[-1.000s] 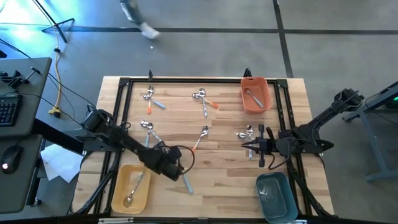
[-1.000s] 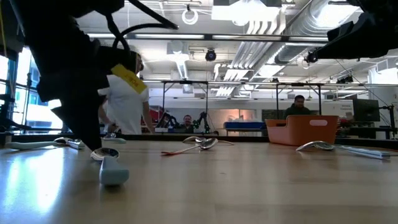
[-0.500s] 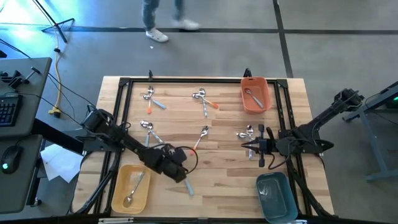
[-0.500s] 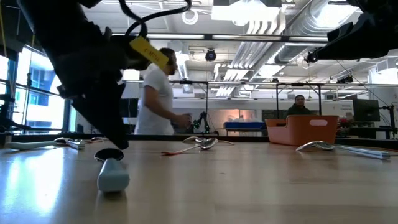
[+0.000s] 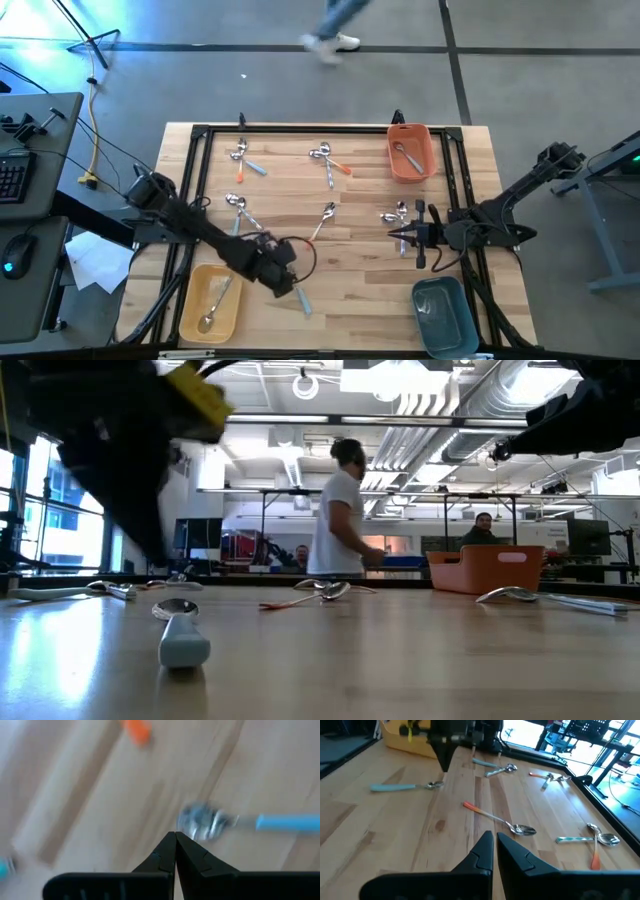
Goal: Sort silverware by color (type)
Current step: Put the top middle orange spoon into the dark blue bin
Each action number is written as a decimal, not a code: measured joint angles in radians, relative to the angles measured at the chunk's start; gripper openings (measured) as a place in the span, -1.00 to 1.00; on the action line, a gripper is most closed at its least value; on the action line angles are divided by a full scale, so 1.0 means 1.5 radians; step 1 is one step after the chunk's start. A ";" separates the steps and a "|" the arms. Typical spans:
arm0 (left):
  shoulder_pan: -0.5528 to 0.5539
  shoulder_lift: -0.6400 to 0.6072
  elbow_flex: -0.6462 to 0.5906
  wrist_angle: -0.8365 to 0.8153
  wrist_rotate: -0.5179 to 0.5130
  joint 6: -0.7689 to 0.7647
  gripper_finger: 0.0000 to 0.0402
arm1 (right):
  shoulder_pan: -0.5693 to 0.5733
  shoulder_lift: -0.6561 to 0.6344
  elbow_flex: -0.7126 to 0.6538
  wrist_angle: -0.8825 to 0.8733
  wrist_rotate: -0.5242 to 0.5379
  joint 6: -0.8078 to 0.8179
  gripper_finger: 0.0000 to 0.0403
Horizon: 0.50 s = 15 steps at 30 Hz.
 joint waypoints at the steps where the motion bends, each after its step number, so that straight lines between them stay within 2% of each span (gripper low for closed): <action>1: -0.009 0.001 -0.008 -0.010 0.011 -0.025 -1.00 | 0.000 0.000 0.000 0.004 0.000 0.000 -0.97; 7: -0.042 0.006 -0.072 0.069 0.008 -0.111 -1.00 | 0.000 0.000 0.000 0.006 0.000 -0.001 -0.97; 10: -0.036 0.005 -0.107 0.173 0.001 -0.089 -1.00 | 0.000 0.000 0.000 0.013 0.000 -0.001 -0.97; 15: -0.013 0.003 -0.127 0.226 0.006 -0.055 -1.00 | 0.000 0.000 0.000 0.015 -0.045 0.016 -0.97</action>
